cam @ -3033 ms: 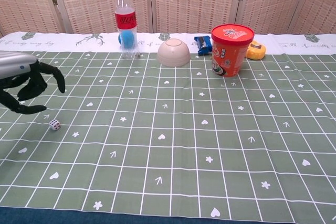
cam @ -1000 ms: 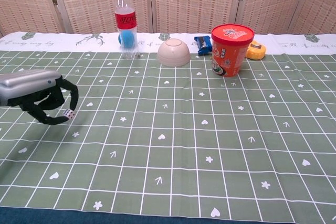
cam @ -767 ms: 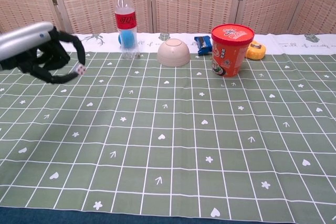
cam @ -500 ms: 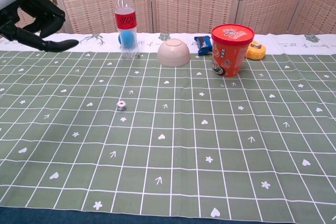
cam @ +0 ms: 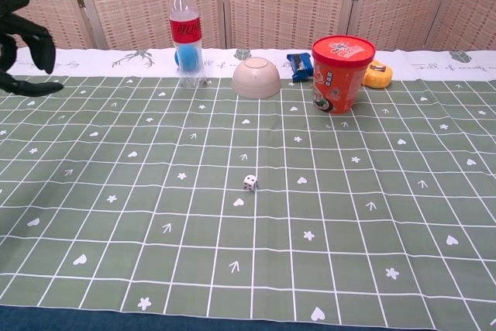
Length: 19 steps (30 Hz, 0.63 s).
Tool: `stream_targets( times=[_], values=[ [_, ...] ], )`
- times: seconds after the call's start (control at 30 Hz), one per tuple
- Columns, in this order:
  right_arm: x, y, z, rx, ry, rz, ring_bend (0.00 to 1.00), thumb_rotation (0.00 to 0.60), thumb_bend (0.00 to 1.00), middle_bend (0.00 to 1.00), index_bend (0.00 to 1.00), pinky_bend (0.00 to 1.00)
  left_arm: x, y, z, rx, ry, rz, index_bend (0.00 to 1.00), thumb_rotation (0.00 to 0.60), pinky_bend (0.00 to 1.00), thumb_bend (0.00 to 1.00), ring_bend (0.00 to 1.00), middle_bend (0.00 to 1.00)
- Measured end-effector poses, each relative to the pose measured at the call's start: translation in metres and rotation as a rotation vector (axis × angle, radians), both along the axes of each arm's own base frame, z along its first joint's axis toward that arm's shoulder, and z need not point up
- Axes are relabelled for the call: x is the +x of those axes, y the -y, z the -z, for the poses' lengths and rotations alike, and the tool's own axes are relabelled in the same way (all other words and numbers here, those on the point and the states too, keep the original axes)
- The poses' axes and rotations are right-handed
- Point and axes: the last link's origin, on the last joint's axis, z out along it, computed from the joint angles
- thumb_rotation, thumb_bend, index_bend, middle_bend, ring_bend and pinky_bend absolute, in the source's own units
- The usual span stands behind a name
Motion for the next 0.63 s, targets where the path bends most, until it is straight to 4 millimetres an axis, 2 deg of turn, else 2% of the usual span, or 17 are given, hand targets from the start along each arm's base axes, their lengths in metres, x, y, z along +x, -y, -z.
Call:
stream_targets(
  times=[0.1, 0.17, 0.37, 0.63],
  values=[
    [0.0, 0.0, -0.001, -0.001, -0.003, 0.003, 0.17, 0.6, 0.24, 0.23, 0.18, 0.2, -0.014, 0.007, -0.013, 0.0, -0.056, -0.103, 0.07, 0.6, 0.56, 0.23, 0.4, 0.48],
    [0.0, 0.001, -0.001, -0.001, -0.002, 0.005, 0.17, 0.6, 0.24, 0.23, 0.18, 0.2, -0.028, 0.016, -0.022, 0.016, -0.096, -0.176, 0.09, 0.6, 0.54, 0.23, 0.39, 0.48],
    [0.0, 0.003, 0.0, 0.008, 0.01, -0.002, 0.17, 0.6, 0.24, 0.23, 0.18, 0.2, -0.061, 0.046, -0.039, 0.097, -0.146, -0.306, 0.14, 0.6, 0.51, 0.23, 0.39, 0.47],
    [0.001, 0.005, 0.002, 0.012, 0.013, -0.016, 0.17, 0.6, 0.24, 0.23, 0.18, 0.2, -0.085, 0.087, -0.055, 0.189, -0.185, -0.39, 0.15, 0.6, 0.5, 0.23, 0.39, 0.47]
  ],
)
